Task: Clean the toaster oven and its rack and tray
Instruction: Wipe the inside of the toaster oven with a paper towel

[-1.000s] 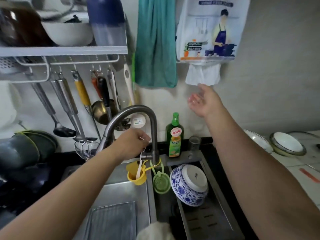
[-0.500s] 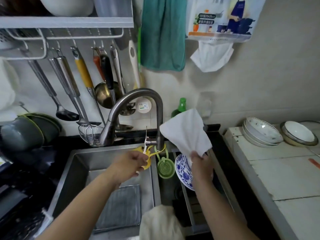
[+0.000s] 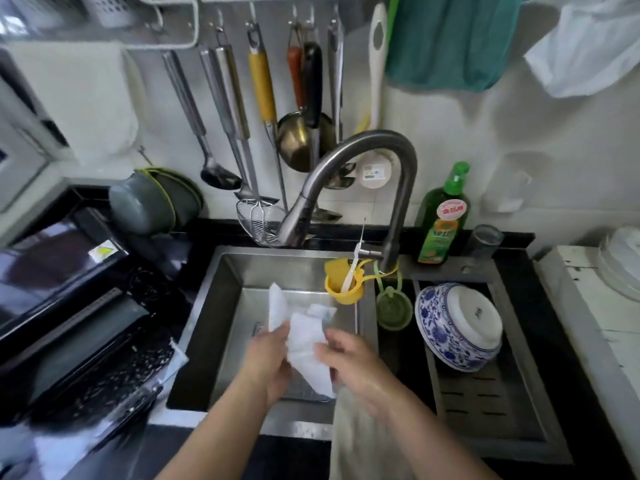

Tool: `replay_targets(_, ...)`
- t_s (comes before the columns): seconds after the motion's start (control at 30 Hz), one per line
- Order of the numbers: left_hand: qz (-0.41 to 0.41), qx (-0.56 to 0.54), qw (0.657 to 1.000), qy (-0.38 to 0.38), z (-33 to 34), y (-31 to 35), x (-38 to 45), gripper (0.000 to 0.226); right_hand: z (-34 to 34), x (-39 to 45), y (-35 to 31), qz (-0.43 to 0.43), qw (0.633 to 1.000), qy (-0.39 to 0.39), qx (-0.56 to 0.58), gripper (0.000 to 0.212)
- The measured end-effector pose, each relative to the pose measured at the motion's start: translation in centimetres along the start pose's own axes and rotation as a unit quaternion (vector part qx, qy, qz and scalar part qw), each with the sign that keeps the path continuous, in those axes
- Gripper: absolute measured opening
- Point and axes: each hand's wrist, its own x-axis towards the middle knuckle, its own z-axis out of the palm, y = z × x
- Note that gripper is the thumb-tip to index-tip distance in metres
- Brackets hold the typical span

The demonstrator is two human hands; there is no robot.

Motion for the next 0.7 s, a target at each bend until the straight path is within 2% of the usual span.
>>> replay_targets(0.07, 0.020, -0.113, 0.985, 0.126, -3.6, 0.7, 0.8, 0.030, 0.5, 1.0, 1.1, 0.047, 0.999, 0.026, -0.010, 0.024)
replay_targets(0.13, 0.045, -0.196, 0.962, 0.183, -7.0, 1.3, 1.2, 0.032, 0.9, 1.9, 2.2, 0.086, 0.994, 0.037, -0.059, 0.028)
replay_targets(0.23, 0.054, -0.238, 0.960, 0.139, -10.6, 2.5, 1.5, 0.053, 1.8, 3.4, 2.0, 0.101, 0.991, 0.046, -0.071, 0.025)
replay_targets(0.27, 0.062, -0.236, 0.959, 0.141, -11.3, 2.9, 1.5, 0.050, 2.3, 4.0, 1.6, 0.103, 0.992, 0.048, -0.049, 0.022)
replay_targets(0.33, 0.066, -0.223, 0.960, 0.156, -12.0, 3.4, 1.3, 0.030, 4.0, 5.0, 0.7, 0.127, 0.991, 0.033, -0.003, 0.014)
replay_targets(0.37, 0.072, -0.216, 0.961, 0.157, -12.1, 3.8, 1.1, 0.023, 5.4, 5.2, 0.3, 0.150, 0.988, 0.002, 0.026, 0.012)
replay_targets(0.4, 0.077, -0.210, 0.963, 0.153, -12.0, 4.0, 1.0, 0.019, 7.0, 5.3, 0.0, 0.176, 0.982, -0.040, 0.058, 0.018)
replay_targets(0.47, 0.090, -0.135, 0.973, 0.165, -11.1, 3.7, 0.3, 0.023, 10.3, 5.0, -0.7, 0.218, 0.958, -0.136, 0.130, 0.040)
replay_targets(0.5, 0.111, -0.074, 0.978, 0.162, -10.7, 3.3, -0.3, 0.030, 11.7, 4.7, -1.0, 0.215, 0.948, -0.175, 0.155, 0.045)
replay_targets(0.53, 0.133, -0.020, 0.980, 0.145, -10.1, 3.1, -1.1, 0.038, 12.7, 4.5, -1.6, 0.209, 0.941, -0.203, 0.173, 0.045)
replay_targets(0.6, 0.165, 0.063, 0.977, 0.123, -10.0, 2.8, -2.6, 0.048, 13.3, 4.4, -2.2, 0.192, 0.943, -0.208, 0.176, 0.043)
replay_targets(0.7, 0.162, 0.031, 0.985, 0.059, -13.3, 2.4, -4.7, 0.054, 12.9, 5.0, -1.1, 0.162, 0.935, -0.267, 0.168, 0.031)
